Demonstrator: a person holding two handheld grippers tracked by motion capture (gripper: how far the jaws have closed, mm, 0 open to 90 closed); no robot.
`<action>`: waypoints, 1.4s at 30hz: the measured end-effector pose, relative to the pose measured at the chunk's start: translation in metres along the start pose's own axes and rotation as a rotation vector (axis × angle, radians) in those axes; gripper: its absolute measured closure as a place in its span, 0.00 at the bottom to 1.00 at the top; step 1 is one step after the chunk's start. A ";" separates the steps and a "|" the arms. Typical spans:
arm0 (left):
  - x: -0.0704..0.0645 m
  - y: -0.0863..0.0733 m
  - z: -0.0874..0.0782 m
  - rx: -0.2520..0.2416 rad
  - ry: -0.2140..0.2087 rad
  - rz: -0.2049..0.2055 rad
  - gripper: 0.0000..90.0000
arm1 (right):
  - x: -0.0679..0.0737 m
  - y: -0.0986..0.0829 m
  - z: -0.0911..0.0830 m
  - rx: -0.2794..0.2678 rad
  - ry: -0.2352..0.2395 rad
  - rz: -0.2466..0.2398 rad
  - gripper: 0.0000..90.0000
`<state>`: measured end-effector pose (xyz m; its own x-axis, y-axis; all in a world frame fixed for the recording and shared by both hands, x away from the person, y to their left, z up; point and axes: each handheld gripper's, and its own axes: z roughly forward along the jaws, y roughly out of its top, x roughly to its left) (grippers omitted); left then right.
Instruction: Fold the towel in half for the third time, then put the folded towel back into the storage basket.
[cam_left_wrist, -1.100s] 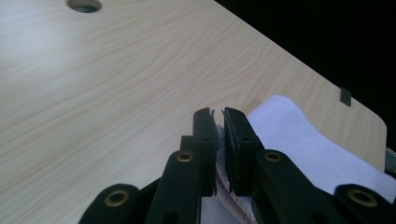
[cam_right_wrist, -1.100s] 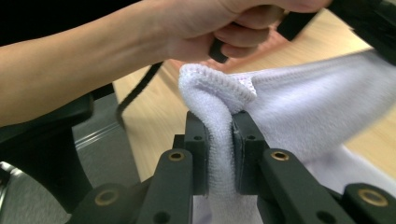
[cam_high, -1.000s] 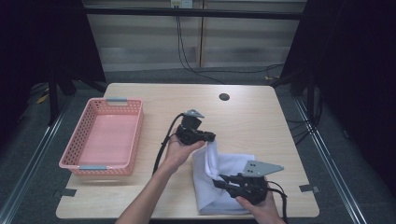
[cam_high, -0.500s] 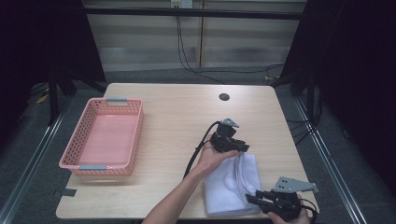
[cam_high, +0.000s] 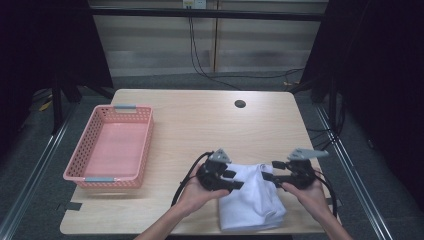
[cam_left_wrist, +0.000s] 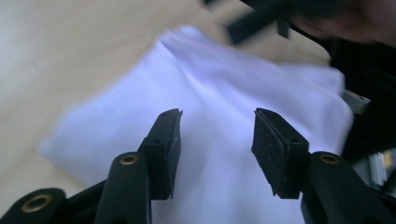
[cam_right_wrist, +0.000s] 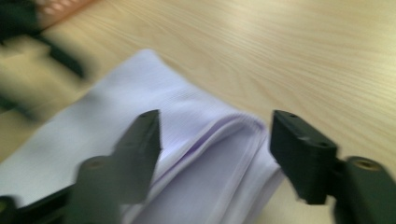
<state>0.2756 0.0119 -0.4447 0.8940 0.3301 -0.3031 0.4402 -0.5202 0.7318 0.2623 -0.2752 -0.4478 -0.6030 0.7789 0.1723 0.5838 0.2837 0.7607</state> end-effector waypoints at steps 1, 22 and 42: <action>-0.004 -0.006 -0.005 0.004 0.003 0.001 0.56 | -0.005 0.005 0.010 0.015 -0.003 0.019 0.35; -0.031 -0.075 0.005 0.124 -0.012 -0.017 0.34 | -0.031 -0.012 0.051 0.205 0.022 0.000 0.45; -0.020 -0.069 -0.003 0.124 -0.070 -0.041 0.83 | -0.039 -0.009 0.045 0.179 0.165 0.098 0.80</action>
<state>0.2274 0.0439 -0.4873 0.8767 0.2996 -0.3763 0.4797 -0.6025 0.6379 0.3050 -0.2825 -0.4896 -0.6108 0.7098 0.3508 0.7218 0.3170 0.6153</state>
